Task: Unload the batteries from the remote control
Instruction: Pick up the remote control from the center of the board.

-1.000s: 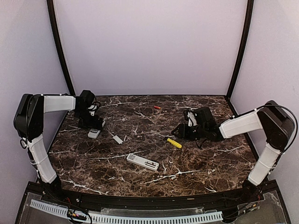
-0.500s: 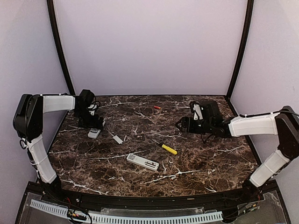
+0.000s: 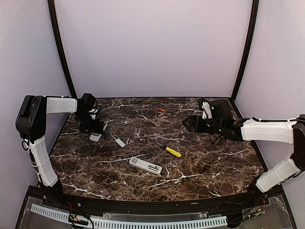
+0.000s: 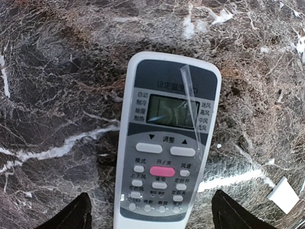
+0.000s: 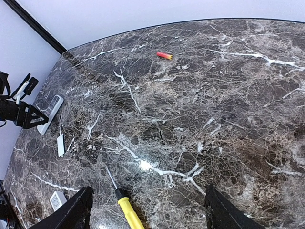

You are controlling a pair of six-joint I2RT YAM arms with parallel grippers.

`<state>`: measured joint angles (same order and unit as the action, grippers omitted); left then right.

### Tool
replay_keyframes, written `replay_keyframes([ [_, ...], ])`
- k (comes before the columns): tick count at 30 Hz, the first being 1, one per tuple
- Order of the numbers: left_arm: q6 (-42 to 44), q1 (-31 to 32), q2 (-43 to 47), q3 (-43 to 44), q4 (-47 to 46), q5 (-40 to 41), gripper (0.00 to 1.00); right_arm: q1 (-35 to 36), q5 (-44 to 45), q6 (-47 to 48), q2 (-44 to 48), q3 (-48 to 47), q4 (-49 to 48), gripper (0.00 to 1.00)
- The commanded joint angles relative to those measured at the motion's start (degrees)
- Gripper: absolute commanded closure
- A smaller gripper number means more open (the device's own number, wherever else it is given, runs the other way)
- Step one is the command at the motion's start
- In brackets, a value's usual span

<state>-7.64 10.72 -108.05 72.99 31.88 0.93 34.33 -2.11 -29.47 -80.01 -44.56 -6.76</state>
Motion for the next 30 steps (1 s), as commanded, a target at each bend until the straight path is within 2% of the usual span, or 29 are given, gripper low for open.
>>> replay_keyframes([
  [1,0.4,-0.5,-0.7,1.1,2.0,-0.8,0.15,-0.4,0.9,0.4,0.6,1.1,0.1,0.22],
  [5,0.6,-0.6,-1.2,1.2,2.3,0.1,0.17,-0.3,1.0,0.2,0.5,1.2,-0.1,0.22],
  [23,1.2,-0.4,-2.3,1.1,3.6,2.1,0.19,-0.3,1.4,0.1,-0.4,1.4,-0.8,0.22],
  [30,1.4,1.0,-2.8,1.1,3.9,2.8,0.23,-0.3,1.7,0.3,-1.1,1.1,-0.8,0.23],
])
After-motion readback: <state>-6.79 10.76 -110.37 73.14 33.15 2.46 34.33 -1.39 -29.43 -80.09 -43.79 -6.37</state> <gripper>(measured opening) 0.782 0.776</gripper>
